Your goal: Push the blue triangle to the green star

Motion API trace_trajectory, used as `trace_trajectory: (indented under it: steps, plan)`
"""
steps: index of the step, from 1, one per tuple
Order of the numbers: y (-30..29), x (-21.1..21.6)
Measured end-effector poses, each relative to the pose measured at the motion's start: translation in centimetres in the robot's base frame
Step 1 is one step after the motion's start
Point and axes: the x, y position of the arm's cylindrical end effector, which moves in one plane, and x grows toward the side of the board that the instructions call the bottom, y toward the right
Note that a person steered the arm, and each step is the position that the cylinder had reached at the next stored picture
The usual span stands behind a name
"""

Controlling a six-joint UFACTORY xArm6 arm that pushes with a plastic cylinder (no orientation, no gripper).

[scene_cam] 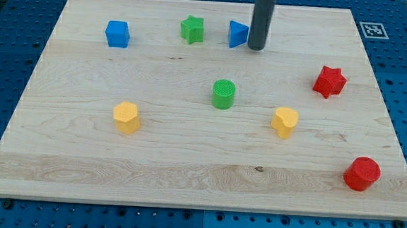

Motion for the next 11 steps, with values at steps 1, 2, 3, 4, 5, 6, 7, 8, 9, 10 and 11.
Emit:
trace_trajectory:
  steps: [1, 2, 3, 4, 5, 6, 7, 8, 9, 10, 11]
  plan:
    - [0.2, -0.2]
    - [0.2, -1.7]
    - [-0.6, -2.0]
    - [-1.4, -2.0]
    - [-2.4, -2.0]
    - [-3.3, -2.0]
    - [-4.0, -2.0]
    - [-4.6, -2.0]
    - [-5.2, -2.0]
    - [-6.1, -2.0]
    - [-6.2, -2.0]
